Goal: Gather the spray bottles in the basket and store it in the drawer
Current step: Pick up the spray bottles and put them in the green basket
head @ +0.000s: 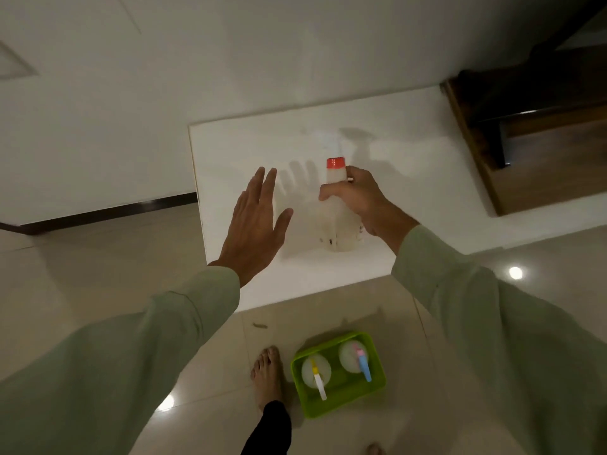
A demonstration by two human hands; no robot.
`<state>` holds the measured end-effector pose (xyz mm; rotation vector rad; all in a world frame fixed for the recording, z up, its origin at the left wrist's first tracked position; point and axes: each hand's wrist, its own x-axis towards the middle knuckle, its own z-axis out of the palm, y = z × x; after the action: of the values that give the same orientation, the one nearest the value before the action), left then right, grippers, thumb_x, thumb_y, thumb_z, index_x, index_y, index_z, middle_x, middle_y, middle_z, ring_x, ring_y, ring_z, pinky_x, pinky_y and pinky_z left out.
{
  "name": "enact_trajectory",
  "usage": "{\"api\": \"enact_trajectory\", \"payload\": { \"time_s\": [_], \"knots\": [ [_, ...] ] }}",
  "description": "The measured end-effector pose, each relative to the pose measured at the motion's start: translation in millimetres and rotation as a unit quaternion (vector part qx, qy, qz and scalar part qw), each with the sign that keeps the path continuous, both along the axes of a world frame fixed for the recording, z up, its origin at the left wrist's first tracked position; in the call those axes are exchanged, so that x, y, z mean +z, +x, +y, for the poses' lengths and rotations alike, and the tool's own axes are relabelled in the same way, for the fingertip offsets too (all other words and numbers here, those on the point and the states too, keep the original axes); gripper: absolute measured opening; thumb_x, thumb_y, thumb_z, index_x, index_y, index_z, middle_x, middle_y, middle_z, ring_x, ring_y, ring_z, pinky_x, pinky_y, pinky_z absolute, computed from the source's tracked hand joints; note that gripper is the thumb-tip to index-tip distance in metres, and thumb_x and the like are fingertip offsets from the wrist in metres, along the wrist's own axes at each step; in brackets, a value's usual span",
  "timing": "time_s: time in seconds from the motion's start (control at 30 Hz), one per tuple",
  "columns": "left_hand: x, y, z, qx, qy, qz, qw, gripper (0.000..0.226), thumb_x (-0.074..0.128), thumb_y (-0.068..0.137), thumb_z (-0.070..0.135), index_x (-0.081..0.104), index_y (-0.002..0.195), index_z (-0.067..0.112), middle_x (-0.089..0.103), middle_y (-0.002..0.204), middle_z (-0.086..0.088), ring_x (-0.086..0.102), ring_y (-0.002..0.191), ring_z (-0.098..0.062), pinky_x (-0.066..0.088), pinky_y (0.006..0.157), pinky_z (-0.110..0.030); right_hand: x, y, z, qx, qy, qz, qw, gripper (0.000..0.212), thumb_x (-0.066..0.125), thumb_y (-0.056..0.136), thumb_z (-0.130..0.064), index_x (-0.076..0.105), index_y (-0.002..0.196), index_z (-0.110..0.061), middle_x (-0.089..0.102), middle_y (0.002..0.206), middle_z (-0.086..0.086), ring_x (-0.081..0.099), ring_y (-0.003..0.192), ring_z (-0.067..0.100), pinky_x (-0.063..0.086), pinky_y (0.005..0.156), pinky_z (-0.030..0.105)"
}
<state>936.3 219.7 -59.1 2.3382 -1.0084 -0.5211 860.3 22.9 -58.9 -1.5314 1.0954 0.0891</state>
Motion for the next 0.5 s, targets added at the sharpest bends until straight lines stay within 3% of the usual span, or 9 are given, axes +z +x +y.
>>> {"api": "enact_trajectory", "payload": {
  "time_s": [0.1, 0.23, 0.33, 0.4, 0.5],
  "knots": [
    [10, -42, 10, 0.003, 0.002, -0.001, 1.000, 0.066, 0.036, 0.104, 0.041, 0.006, 0.158, 0.018, 0.002, 0.167, -0.004, 0.004, 0.154, -0.018, 0.013, 0.125, -0.043, 12, -53, 19, -0.031, 0.011, -0.087, 0.996, 0.022, 0.079, 0.077, -0.014, 0.064, 0.093, -0.019, 0.067, 0.084, -0.003, 0.066, 0.067, 0.008, 0.051, 0.059, 0.023],
    [16, -116, 29, 0.011, 0.011, -0.002, 1.000, 0.066, 0.038, 0.103, 0.042, 0.008, 0.157, 0.018, 0.004, 0.167, -0.003, 0.007, 0.154, -0.018, 0.015, 0.125, -0.043, 15, -138, 49, -0.059, 0.044, -0.150, 0.986, 0.017, 0.071, 0.091, -0.021, 0.063, 0.104, -0.015, 0.066, 0.094, -0.003, 0.065, 0.069, -0.008, 0.048, 0.057, 0.007],
    [12, -176, 47, 0.016, 0.023, 0.008, 1.000, 0.067, 0.040, 0.103, 0.040, 0.009, 0.157, 0.018, 0.005, 0.167, -0.004, 0.008, 0.154, -0.018, 0.017, 0.124, -0.044, 7, -207, 75, -0.077, 0.045, -0.149, 0.985, 0.021, 0.072, 0.091, -0.015, 0.064, 0.109, -0.008, 0.068, 0.095, -0.001, 0.065, 0.077, -0.004, 0.050, 0.065, 0.008],
    [6, -210, 57, 0.020, 0.033, 0.019, 0.999, 0.067, 0.041, 0.103, 0.039, 0.009, 0.157, 0.017, 0.005, 0.167, -0.005, 0.008, 0.154, -0.018, 0.016, 0.124, -0.044, -4, -248, 93, -0.082, 0.029, -0.130, 0.988, 0.024, 0.078, 0.084, -0.011, 0.068, 0.105, -0.007, 0.074, 0.098, 0.005, 0.069, 0.086, 0.008, 0.055, 0.077, 0.020],
    [-10, -257, 71, 0.019, 0.050, 0.039, 0.998, 0.068, 0.042, 0.102, 0.038, 0.008, 0.158, 0.018, 0.005, 0.167, -0.004, 0.006, 0.154, -0.018, 0.015, 0.125, -0.042, -26, -302, 121, -0.122, 0.021, -0.081, 0.989, 0.036, 0.089, 0.070, -0.016, 0.072, 0.103, -0.013, 0.078, 0.099, 0.002, 0.072, 0.091, 0.015, 0.054, 0.077, 0.024]
  ]
}}
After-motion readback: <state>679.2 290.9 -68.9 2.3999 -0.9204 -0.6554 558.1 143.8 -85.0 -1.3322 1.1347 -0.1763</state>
